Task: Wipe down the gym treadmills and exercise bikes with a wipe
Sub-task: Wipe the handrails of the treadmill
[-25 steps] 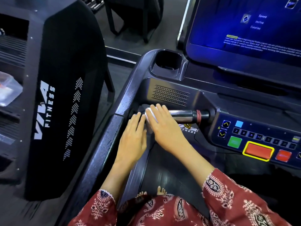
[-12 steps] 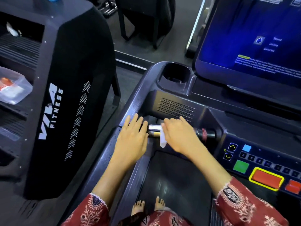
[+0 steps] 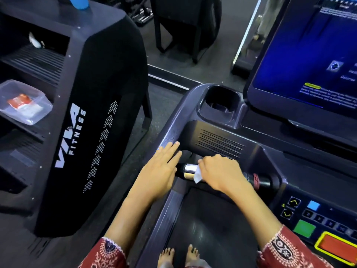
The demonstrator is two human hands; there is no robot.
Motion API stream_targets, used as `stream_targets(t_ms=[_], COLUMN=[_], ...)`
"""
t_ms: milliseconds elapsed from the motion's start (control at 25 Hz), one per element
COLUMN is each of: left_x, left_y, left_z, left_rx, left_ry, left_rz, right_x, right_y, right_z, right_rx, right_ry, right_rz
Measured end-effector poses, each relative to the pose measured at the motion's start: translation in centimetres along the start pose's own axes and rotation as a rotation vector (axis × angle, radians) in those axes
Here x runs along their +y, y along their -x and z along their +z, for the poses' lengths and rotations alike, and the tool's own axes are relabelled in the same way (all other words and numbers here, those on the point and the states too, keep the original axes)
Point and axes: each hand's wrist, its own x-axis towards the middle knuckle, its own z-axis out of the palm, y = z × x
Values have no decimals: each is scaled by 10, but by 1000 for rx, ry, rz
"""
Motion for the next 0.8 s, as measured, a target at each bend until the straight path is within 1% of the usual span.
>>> stream_targets(t_ms=[160, 240, 320, 400, 480, 600, 640, 680, 760, 800], left_x=[6, 14, 30, 48, 61, 65, 64, 63, 61, 60], left_y=[-1, -2, -5, -6, -4, 8, 13, 17, 20, 21], left_z=[10, 10, 8, 7, 8, 10, 10, 9, 5, 3], left_rx=[-3, 7, 7, -20, -37, -19, -13, -12, -3, 4], left_ry=[33, 93, 193, 247, 247, 257, 248, 236, 226, 227], left_rz=[52, 35, 24, 24, 29, 14, 8, 1, -8, -5], right_x=[-6, 21, 40, 40, 43, 47, 40, 31, 22, 28], right_y=[10, 21, 39, 46, 51, 60, 60, 59, 51, 50], right_z=[11, 18, 28, 49, 67, 82, 87, 91, 100, 101], right_rx=[54, 213, 440, 585, 683, 808, 831, 832, 858, 865], right_ry=[31, 161, 214, 173, 112, 23, -2, -14, 43, 56], right_rz=[-69, -45, 61, 63, 62, 189, 183, 131, -22, -49])
